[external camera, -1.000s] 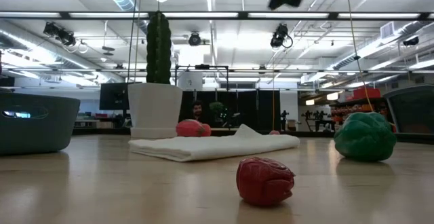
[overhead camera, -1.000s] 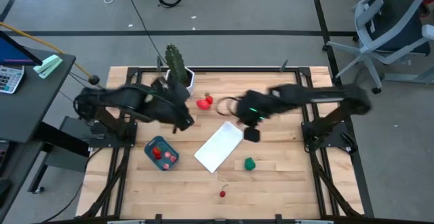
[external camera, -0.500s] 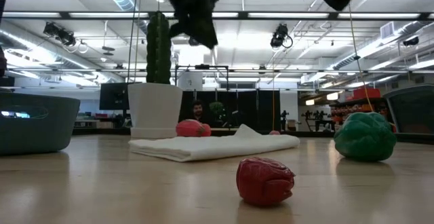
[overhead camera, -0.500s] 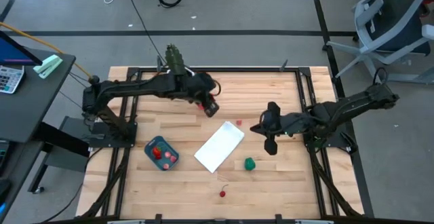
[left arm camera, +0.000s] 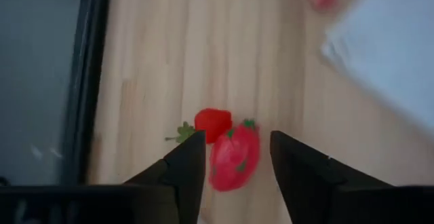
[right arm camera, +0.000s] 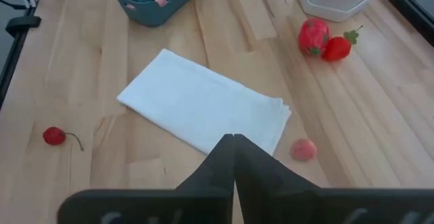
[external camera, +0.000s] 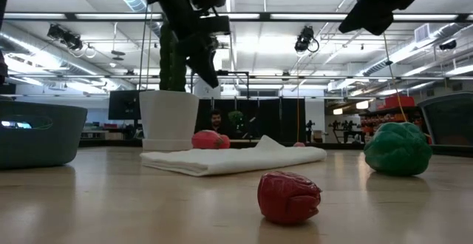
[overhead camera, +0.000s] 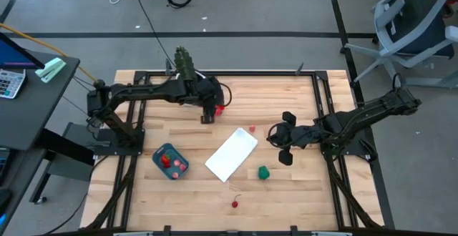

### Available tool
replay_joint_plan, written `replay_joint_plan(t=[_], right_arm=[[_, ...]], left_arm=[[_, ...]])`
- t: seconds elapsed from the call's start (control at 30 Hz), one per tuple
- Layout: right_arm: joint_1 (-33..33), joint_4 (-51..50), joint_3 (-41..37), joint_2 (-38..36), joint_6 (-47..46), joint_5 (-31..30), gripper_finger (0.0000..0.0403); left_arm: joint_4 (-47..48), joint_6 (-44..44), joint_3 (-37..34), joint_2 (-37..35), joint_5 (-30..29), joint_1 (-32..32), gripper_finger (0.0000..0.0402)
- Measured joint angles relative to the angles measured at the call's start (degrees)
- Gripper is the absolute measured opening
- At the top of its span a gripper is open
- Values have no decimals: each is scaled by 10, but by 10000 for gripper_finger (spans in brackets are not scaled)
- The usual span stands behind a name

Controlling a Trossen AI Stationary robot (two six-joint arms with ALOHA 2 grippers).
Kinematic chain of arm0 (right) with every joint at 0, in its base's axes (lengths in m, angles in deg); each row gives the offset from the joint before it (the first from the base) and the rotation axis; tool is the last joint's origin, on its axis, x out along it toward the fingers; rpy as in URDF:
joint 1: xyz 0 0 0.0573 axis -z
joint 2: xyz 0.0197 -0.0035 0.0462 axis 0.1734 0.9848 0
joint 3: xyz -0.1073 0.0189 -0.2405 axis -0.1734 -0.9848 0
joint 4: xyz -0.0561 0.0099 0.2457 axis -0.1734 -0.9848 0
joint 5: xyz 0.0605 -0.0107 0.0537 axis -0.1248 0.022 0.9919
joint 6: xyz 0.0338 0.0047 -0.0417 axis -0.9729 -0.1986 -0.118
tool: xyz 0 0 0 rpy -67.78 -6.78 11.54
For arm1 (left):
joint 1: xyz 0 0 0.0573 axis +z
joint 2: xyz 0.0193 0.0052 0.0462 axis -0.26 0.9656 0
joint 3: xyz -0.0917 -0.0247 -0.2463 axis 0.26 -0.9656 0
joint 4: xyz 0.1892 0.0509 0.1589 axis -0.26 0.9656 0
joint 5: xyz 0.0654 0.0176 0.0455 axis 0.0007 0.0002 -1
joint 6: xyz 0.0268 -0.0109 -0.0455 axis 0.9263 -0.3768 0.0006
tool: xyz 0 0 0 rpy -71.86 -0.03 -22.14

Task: Pick and placing Produce into tupperware
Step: Put the dragonfruit into the blue bin

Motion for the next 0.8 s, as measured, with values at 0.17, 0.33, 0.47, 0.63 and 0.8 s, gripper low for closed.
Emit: replay_joint_plan(t=[0.17, 0.33, 0.47, 0.63, 0.8], right_arm=[[0, 0, 0, 0, 1, 0, 13], [0, 5, 0, 0, 1, 0, 15], [0, 12, 0, 0, 11, 0, 16], [0, 17, 0, 0, 14, 0, 14], [0, 17, 0, 0, 15, 0, 15]], left_arm=[[-2, 71, -28, 7, -2, 8, 196], [-2, 114, -41, 36, -2, 12, 212], [-10, 132, -42, 72, -2, 12, 225], [-10, 150, -42, 106, -2, 12, 245], [-25, 167, -41, 119, -13, 14, 261]])
